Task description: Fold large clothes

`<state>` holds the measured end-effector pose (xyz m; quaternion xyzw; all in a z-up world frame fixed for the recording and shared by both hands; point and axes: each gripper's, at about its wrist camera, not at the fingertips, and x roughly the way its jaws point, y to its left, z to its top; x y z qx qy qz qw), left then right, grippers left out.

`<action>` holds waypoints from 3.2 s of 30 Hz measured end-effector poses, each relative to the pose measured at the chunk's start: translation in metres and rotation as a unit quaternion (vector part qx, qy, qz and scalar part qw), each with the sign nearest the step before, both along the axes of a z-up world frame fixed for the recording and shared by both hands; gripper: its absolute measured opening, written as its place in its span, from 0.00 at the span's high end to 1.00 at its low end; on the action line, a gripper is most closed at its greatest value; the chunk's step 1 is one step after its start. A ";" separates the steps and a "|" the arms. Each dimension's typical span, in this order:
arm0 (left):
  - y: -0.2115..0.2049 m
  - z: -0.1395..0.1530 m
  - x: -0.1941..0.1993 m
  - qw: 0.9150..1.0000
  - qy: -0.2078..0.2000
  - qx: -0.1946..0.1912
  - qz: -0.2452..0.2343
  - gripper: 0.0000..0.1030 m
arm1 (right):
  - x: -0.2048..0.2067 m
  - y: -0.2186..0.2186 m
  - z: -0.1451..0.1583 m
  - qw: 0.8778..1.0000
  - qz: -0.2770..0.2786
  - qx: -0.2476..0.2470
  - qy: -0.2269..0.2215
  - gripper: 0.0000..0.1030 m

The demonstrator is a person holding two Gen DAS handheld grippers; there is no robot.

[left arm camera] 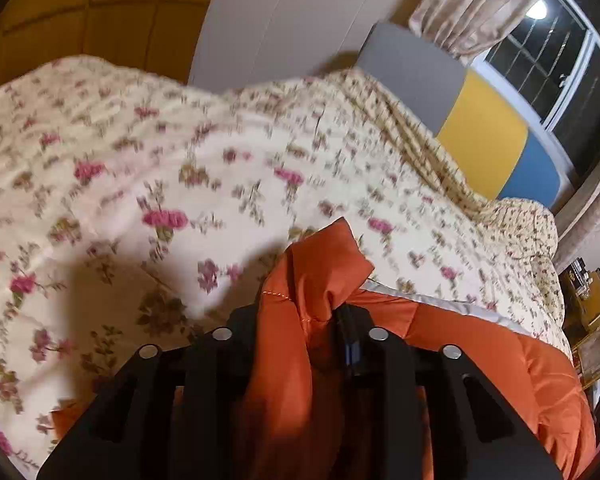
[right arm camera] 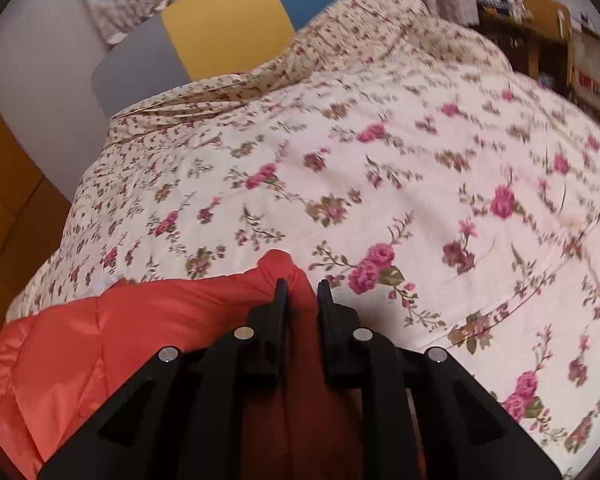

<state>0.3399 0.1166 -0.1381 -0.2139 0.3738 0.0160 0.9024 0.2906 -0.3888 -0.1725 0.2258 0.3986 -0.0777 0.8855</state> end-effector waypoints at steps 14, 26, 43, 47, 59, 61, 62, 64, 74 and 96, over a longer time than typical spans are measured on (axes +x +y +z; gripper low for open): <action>-0.004 0.031 -0.047 0.998 -0.033 0.014 0.048 0.32 | 0.004 0.010 -0.001 0.999 -0.006 -0.040 0.009 0.80; -0.157 0.075 -0.087 0.981 -0.089 0.140 -0.103 0.31 | 0.003 0.013 0.001 0.998 -0.015 -0.060 0.013 0.71; -0.157 0.004 -0.042 0.987 -0.034 0.092 -0.131 0.19 | -0.053 0.025 0.060 0.990 -0.018 -0.079 -0.119 0.49; -0.158 0.004 -0.042 0.987 -0.035 0.089 -0.132 0.18 | -0.078 0.069 0.090 0.980 0.075 -0.064 -0.174 0.49; -0.152 0.004 -0.043 0.988 -0.046 0.060 -0.133 0.15 | -0.009 0.149 0.023 0.972 0.176 -0.139 -0.075 0.50; -0.154 0.004 -0.042 0.988 -0.044 0.065 -0.132 0.14 | -0.007 0.151 0.020 0.970 0.174 -0.151 -0.072 0.50; -0.155 0.004 -0.042 0.988 -0.043 0.067 -0.132 0.14 | -0.007 0.151 0.020 0.971 0.175 -0.148 -0.071 0.50; -0.157 0.004 -0.041 0.987 -0.038 0.073 -0.135 0.12 | -0.005 0.146 0.020 0.972 0.179 -0.131 -0.070 0.49; -0.138 0.048 -0.048 0.979 -0.035 0.172 -0.100 0.10 | -0.031 0.088 0.064 0.982 0.133 -0.098 -0.092 0.47; -0.093 0.001 -0.007 0.992 -0.007 0.048 -0.120 0.03 | 0.001 0.072 0.013 0.989 0.084 -0.115 -0.023 0.41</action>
